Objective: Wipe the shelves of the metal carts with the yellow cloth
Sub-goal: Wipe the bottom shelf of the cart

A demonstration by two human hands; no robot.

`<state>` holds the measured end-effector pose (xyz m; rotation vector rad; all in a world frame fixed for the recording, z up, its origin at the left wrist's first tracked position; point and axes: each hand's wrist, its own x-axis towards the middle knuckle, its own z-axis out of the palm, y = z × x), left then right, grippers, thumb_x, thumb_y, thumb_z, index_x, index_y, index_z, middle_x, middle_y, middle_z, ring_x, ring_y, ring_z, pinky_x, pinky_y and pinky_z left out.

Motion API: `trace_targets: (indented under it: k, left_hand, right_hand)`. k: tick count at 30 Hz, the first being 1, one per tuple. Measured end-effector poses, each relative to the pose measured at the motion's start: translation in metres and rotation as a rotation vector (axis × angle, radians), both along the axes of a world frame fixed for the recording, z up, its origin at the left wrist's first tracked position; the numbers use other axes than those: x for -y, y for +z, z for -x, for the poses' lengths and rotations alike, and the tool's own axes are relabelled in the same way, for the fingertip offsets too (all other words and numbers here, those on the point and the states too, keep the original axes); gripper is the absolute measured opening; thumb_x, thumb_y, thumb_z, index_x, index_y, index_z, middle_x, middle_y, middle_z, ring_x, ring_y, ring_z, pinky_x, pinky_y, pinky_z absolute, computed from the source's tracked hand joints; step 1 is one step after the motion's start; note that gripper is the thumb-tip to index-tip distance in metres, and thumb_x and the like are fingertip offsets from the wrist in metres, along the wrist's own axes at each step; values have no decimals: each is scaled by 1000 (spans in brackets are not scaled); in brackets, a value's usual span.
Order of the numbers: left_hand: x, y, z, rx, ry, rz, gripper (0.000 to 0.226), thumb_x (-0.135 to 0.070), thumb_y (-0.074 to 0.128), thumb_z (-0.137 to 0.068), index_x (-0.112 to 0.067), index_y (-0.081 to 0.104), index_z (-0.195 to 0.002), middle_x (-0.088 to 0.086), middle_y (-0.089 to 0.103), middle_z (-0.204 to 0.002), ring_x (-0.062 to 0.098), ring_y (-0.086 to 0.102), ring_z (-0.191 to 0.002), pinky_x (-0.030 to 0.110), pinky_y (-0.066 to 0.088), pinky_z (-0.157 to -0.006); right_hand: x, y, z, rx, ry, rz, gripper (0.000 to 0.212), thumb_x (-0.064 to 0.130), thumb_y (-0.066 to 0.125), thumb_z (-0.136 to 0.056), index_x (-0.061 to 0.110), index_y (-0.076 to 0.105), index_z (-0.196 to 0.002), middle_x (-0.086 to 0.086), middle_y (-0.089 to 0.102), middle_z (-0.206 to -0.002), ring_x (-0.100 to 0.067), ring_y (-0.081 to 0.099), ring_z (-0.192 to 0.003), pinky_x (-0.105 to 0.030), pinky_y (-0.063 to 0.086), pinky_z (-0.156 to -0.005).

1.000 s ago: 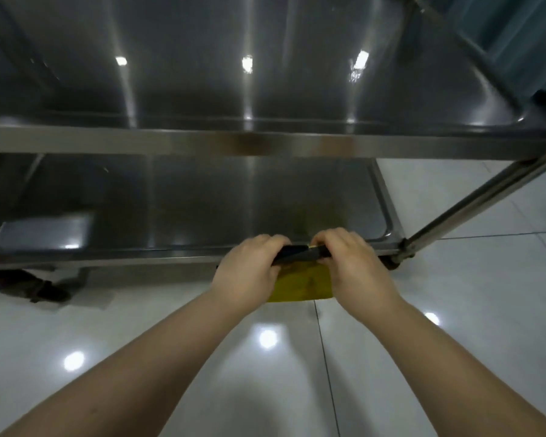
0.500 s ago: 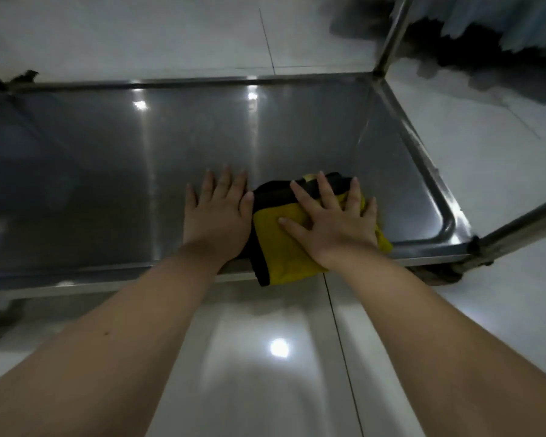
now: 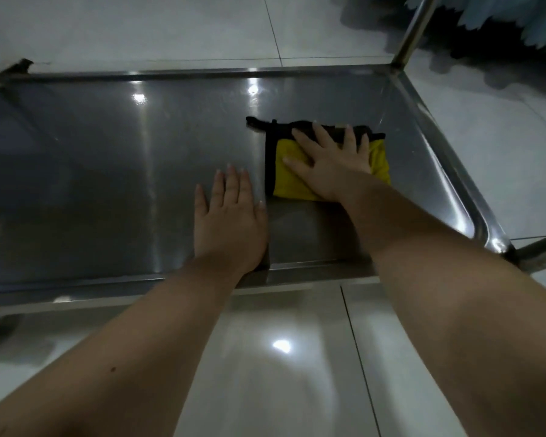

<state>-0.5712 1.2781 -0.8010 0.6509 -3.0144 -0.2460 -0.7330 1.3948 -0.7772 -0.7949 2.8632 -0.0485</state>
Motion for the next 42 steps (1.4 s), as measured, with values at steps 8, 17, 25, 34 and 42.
trace_targets:
  k: [8, 17, 25, 34, 42]
  left_hand:
    - [-3, -1, -3, -15, 6, 3, 60, -38, 13, -105, -15, -3, -157, 4, -6, -165, 21, -7, -152, 46, -6, -121]
    - [3, 3, -4, 30, 17, -23, 60, -41, 12, -104, -19, -6, -157, 1, -10, -165, 17, -12, -151, 44, -6, -122]
    - [-1, 2, -5, 9, 24, -15, 63, -41, 6, -100, -18, 1, -158, 2, -3, -166, 20, -5, -152, 46, -3, -122]
    - [1, 0, -2, -8, 19, -7, 63, -43, 21, -102, -19, 6, -159, 1, 2, -166, 21, 0, -152, 45, 0, -121]
    - [2, -3, -7, -23, 9, 1, 61, -41, 20, -103, -18, 8, -159, 2, 4, -166, 21, 1, -152, 45, 0, -121]
  right_hand:
    - [-65, 0, -90, 43, 133, -34, 69, 83, 5, -80, 64, -17, -142, 20, -24, -158, -34, -26, -146, -55, -17, -116]
    - [46, -5, 13, -34, -54, 6, 71, 80, 13, -88, 51, 3, -152, 8, -1, -165, -42, -9, -148, -64, -10, -114]
    - [-65, -3, -82, -19, 55, -15, 69, 82, 8, -82, 60, -9, -146, 18, -14, -162, -35, -17, -148, -58, -12, -117]
    - [-141, 2, -54, 25, -218, -116, 74, 89, 4, -76, 62, -15, -143, 18, -18, -161, -35, -16, -148, -58, -9, -117]
    - [-61, -5, -64, -40, 34, 8, 66, 82, 8, -84, 62, -9, -144, 16, -13, -163, -39, -17, -147, -63, -13, -114]
